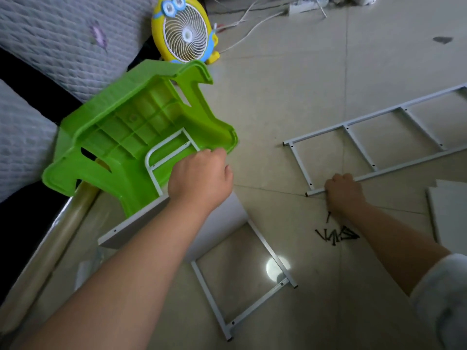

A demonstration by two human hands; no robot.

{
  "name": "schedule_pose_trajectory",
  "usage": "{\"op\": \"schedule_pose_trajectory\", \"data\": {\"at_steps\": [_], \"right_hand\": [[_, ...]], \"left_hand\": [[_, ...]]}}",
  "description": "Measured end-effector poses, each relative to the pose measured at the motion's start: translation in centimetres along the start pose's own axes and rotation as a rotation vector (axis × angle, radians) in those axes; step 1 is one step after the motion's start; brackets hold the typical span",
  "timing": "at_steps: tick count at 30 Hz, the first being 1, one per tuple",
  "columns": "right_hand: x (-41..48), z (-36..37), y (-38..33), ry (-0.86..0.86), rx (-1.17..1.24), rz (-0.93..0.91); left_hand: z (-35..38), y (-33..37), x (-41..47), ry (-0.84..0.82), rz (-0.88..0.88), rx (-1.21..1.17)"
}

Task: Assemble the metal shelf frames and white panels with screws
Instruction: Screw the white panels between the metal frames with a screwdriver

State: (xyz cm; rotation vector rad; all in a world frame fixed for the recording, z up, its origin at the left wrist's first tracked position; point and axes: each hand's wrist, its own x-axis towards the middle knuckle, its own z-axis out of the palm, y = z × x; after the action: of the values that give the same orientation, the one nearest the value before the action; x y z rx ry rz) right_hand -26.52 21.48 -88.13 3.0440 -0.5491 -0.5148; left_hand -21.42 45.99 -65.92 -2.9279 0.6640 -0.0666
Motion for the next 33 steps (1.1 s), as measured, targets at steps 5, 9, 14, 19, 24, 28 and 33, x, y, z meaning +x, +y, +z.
{"op": "schedule_pose_trajectory", "data": {"at_steps": [5,9,14,19,24,28,33], "right_hand": [[0.7,-0.4,1.8,0.056,-0.263,-0.249],[0.6,-3.5,2.4,0.047,-0.118,-0.345],[0.1,-7.8,2.0,0.325,-0.006,-0.368],[-1.9,-12.2,0.9,0.568,0.187,-0.465],[-4.3,-17.8,0.2,0.701,0.408,-0.476],[-7.0,-22.6,-0.6,0.789,0.583,-0.515],[-9.6,-26.5,-4.6,0.862,0.678,-0.727]], "left_hand": [[0.3,0.1,-0.2,0.017,-0.009,0.05],[0.3,-0.1,-0.3,0.028,-0.008,0.054],[0.5,-0.3,-0.4,0.016,0.001,-0.014],[0.8,-1.0,0.3,-0.057,0.001,-0.291],[-1.0,-1.6,1.4,0.019,-0.069,-0.62],[-4.0,-3.0,1.8,0.095,-0.23,-0.838],[-7.1,-4.8,0.8,0.058,-0.535,-1.49]]}}
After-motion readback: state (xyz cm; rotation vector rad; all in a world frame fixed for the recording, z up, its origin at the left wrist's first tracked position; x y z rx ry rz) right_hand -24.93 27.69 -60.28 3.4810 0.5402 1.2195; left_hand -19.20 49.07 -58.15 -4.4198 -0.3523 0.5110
